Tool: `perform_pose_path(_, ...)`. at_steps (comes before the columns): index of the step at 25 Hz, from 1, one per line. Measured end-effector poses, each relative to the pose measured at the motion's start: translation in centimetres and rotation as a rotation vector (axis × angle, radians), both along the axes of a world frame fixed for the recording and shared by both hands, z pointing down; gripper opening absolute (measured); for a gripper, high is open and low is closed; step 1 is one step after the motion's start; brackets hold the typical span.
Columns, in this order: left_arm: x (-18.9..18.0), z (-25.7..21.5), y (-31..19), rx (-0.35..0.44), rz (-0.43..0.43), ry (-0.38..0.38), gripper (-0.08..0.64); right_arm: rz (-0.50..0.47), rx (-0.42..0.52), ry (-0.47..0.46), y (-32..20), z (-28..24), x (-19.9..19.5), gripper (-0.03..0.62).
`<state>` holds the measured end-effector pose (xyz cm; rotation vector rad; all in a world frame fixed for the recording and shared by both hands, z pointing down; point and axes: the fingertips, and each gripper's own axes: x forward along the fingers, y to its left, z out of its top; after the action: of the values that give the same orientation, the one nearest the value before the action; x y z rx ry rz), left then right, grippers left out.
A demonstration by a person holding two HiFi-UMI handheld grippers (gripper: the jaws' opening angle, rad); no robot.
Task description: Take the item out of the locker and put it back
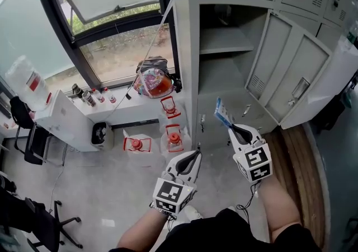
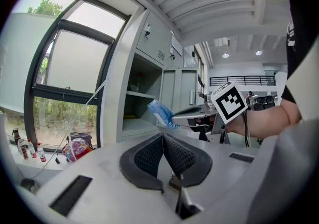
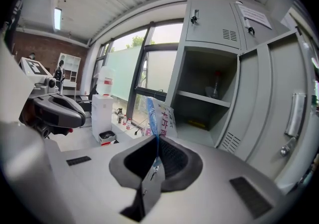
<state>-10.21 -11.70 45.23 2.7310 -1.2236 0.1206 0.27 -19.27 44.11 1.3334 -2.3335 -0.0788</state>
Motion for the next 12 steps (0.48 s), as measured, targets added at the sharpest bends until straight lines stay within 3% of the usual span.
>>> perform_pose_path(12, -0.6, -0.7, -2.0, 0.009, 0.013, 0.025, 0.015, -0.003, 0.041, 0.16, -4.6, -0.8, -0.2, 0.067)
